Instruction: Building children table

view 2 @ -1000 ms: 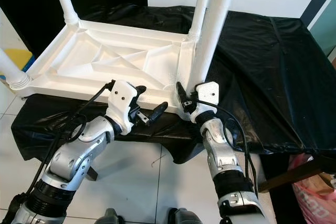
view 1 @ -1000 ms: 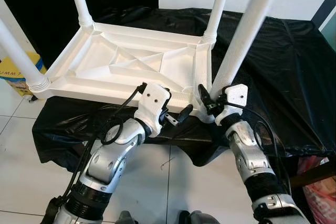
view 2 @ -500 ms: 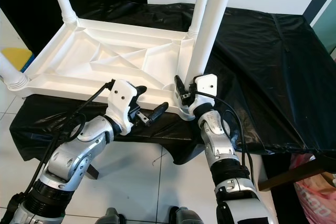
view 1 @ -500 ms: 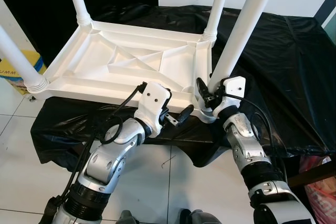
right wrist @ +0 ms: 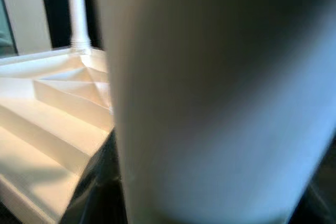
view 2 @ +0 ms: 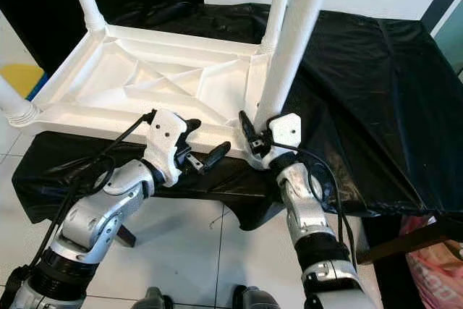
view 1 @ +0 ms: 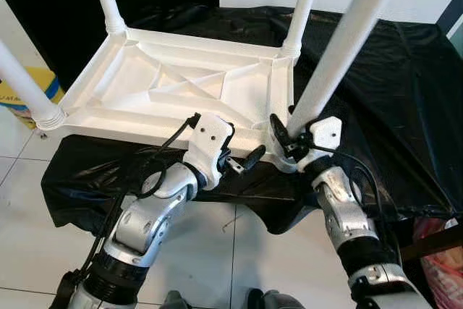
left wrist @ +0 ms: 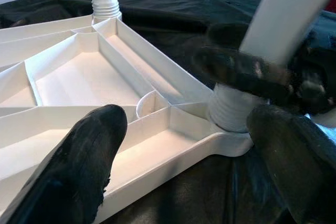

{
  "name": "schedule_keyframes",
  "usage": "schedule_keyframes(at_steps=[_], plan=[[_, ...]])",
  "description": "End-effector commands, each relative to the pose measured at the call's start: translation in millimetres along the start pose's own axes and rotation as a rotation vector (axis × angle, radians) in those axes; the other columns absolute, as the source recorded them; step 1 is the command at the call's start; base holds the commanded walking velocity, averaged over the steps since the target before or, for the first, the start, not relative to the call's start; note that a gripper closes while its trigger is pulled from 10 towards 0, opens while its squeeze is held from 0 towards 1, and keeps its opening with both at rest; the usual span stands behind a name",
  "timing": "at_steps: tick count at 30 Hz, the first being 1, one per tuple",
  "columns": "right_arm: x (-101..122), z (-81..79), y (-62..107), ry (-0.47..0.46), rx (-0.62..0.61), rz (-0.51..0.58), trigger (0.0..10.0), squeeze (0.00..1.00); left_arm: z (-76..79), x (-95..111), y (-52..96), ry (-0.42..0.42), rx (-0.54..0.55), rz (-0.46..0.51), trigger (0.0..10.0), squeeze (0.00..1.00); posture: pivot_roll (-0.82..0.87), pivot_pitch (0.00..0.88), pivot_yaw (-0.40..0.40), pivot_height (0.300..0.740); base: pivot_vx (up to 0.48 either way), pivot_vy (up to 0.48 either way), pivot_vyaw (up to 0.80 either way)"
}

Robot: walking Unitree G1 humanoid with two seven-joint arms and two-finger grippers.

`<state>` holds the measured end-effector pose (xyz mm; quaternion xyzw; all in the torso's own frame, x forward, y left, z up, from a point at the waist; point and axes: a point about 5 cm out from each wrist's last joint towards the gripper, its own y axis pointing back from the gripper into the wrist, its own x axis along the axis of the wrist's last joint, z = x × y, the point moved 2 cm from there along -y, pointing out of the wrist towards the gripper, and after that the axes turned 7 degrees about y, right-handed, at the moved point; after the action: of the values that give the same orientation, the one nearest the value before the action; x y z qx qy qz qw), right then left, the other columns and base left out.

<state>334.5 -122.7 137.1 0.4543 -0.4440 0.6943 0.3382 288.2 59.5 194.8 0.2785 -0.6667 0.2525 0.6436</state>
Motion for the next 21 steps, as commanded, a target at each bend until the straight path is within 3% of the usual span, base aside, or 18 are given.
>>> schedule_keyframes(at_steps=[1, 10, 21], plan=[[-46, -13.6, 29.5, -0.075, 0.024, -0.229, 10.0, 0.0, 8.9, 1, 0.5, -0.003, -0.102, -0.014, 10.0, 0.0, 0.13, 0.172, -0.031, 0.74, 0.0, 0.0, 0.0], [-46, -18.1, 36.4, -0.066, 0.021, -0.222, 10.0, 0.0, 8.7, 2, -0.2, -0.004, -0.11, -0.015, 10.0, 0.0, 0.12, 0.171, -0.019, 0.74, 0.0, 0.0, 0.0], [-44, -29.7, 35.5, 0.114, 0.203, -0.199, 10.0, 0.0, 8.0, 3, 1.1, -0.008, -0.123, -0.029, 10.0, 0.0, 0.13, 0.175, -0.004, 0.74, 0.0, 0.0, 0.0]])
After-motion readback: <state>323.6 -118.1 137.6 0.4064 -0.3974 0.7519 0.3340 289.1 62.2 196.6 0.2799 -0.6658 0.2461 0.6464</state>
